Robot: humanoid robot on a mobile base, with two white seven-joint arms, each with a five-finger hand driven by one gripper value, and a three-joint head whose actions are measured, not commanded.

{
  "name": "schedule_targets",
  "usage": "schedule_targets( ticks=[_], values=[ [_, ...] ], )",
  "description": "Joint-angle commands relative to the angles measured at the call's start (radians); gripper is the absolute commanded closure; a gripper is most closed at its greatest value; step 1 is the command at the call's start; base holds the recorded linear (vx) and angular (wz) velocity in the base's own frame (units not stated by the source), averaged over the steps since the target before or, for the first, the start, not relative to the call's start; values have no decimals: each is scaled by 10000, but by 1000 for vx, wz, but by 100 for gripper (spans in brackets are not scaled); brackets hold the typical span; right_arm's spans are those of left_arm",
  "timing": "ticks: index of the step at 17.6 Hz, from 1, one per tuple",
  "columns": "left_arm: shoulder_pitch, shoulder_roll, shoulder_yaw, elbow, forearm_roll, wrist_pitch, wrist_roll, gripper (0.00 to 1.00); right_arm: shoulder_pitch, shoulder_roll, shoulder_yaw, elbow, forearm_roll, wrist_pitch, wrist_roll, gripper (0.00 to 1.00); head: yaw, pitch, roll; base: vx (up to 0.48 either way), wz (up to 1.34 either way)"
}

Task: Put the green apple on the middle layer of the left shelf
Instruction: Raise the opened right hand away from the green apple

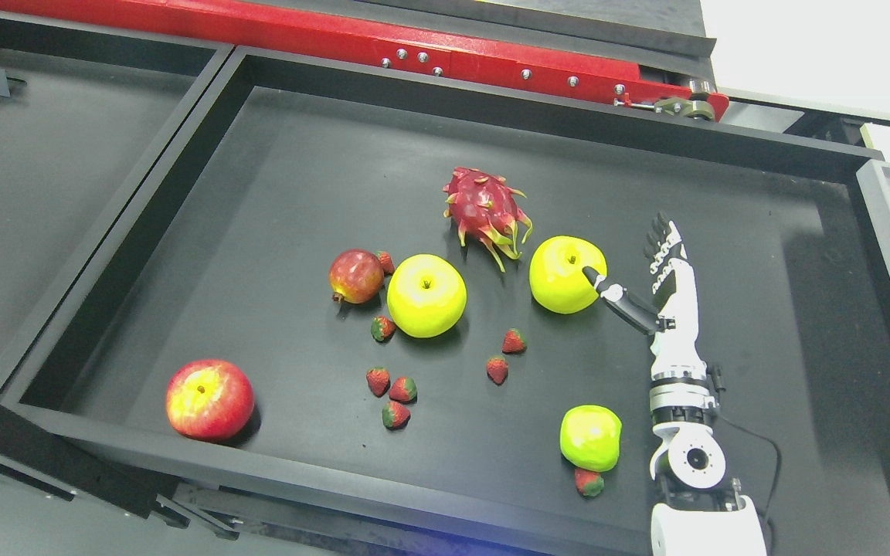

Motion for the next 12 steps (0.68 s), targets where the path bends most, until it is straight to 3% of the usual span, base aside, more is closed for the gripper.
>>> schedule_targets(
  ticks=[1,12],
  values=[
    [-215,175,0,0,-5,-5,-9,0,-60,-175,109,18,-95,-17,3,0,0,0,0,0,0],
    [-215,175,0,0,-5,-5,-9,0,154,-175,-121,-228,-95,13,79,0,0,0,0,0,0]
  ],
)
